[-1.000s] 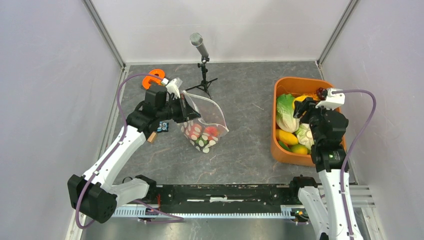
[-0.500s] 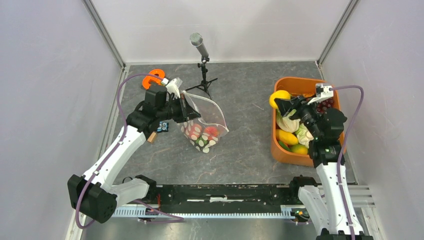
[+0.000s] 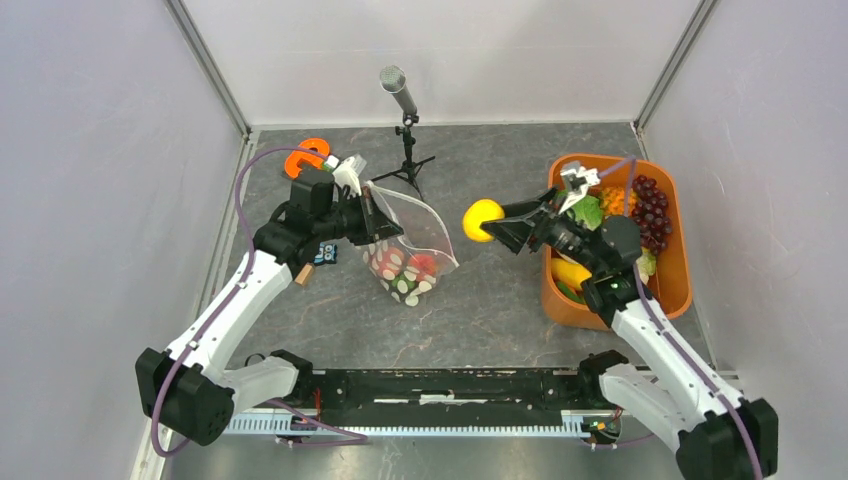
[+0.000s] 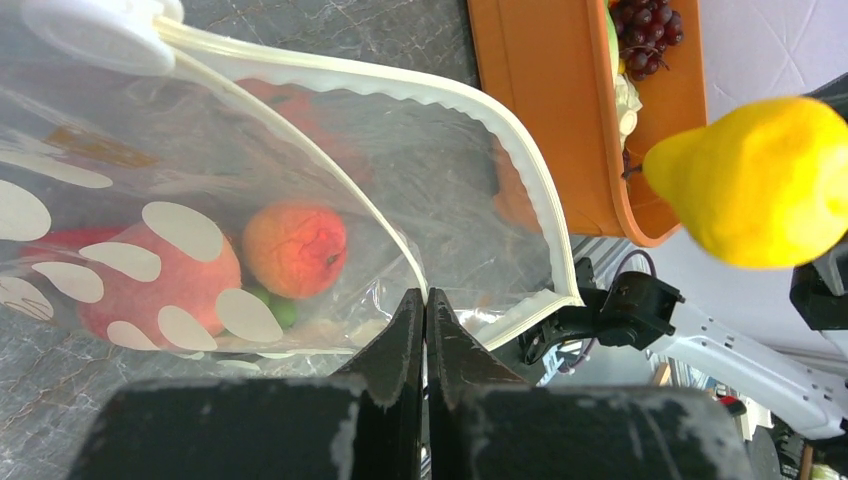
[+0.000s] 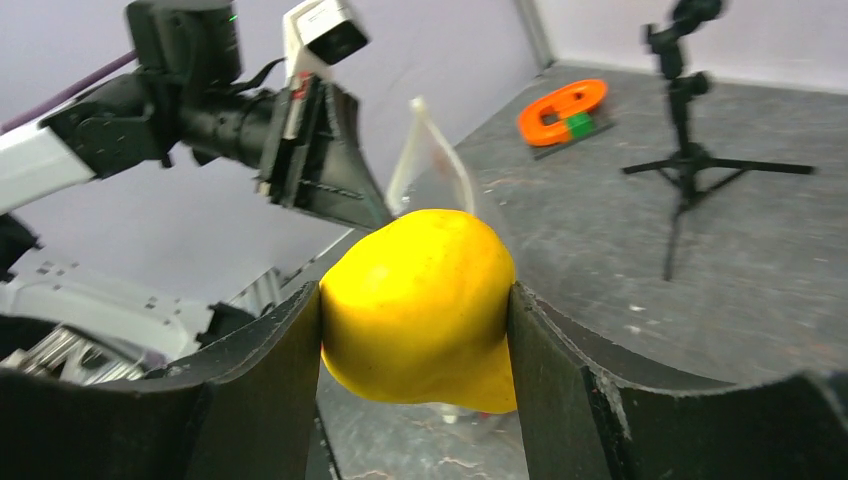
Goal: Place the food in the zip-top bag and seal the zipper
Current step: Place the fake fruit in the zipper food storage bag.
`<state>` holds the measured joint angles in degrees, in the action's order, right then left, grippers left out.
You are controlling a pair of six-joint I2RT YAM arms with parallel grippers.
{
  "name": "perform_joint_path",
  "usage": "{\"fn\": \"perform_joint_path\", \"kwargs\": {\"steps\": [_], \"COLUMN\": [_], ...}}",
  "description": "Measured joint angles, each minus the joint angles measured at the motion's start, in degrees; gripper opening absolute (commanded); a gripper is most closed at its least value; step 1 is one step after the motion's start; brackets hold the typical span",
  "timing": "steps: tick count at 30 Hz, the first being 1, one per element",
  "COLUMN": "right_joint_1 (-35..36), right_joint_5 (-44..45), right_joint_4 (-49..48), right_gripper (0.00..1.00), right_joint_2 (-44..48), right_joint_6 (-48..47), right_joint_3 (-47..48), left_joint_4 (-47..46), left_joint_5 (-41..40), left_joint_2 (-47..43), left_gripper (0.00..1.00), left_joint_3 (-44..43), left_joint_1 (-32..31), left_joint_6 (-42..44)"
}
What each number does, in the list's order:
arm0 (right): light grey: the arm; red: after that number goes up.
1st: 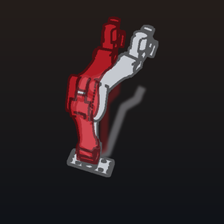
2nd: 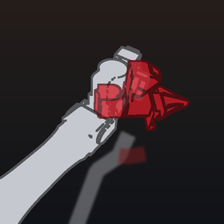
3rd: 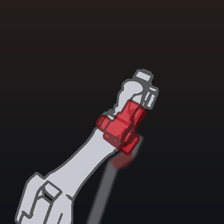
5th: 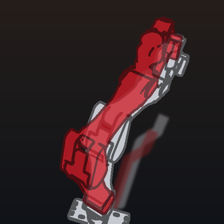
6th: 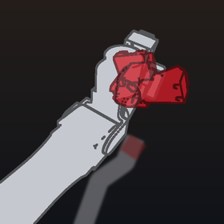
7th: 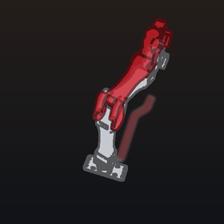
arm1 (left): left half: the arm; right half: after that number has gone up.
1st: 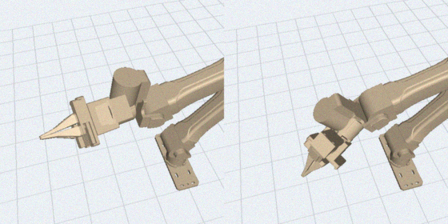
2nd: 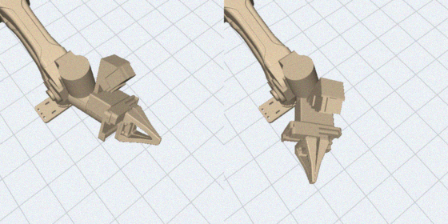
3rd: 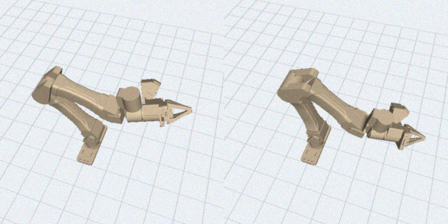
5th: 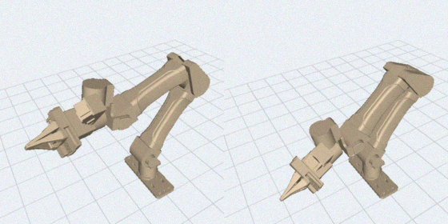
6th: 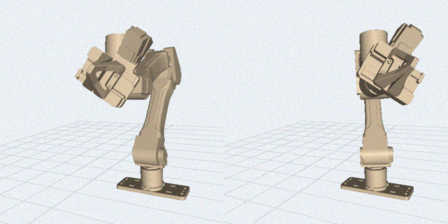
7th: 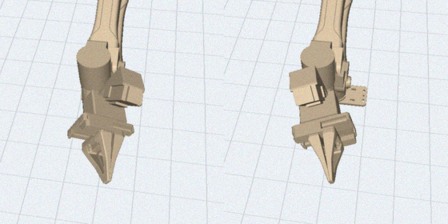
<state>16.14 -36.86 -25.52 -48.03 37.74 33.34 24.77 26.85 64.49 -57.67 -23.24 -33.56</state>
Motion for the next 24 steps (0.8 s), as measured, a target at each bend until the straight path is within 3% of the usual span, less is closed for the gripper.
{"fn": "perform_joint_path", "kwargs": {"steps": [13, 24], "right_joint_1": [15.28, 19.56], "right_joint_5": [1.07, 3.72], "right_joint_4": [-15.23, -21.62], "right_gripper": [0.40, 0.42], "right_joint_2": [-10.71, -16.41], "right_joint_6": [2.49, 5.79], "right_joint_3": [3.50, 5.51], "left_joint_4": [-0.07, -0.07], "left_joint_5": [0.83, 1.81], "left_joint_2": [0.17, 0.83], "left_gripper": [0.02, 0.02], "left_joint_3": [0.00, -0.02], "left_joint_1": [-1.38, -2.38], "left_joint_6": [0.00, 0.00]}}
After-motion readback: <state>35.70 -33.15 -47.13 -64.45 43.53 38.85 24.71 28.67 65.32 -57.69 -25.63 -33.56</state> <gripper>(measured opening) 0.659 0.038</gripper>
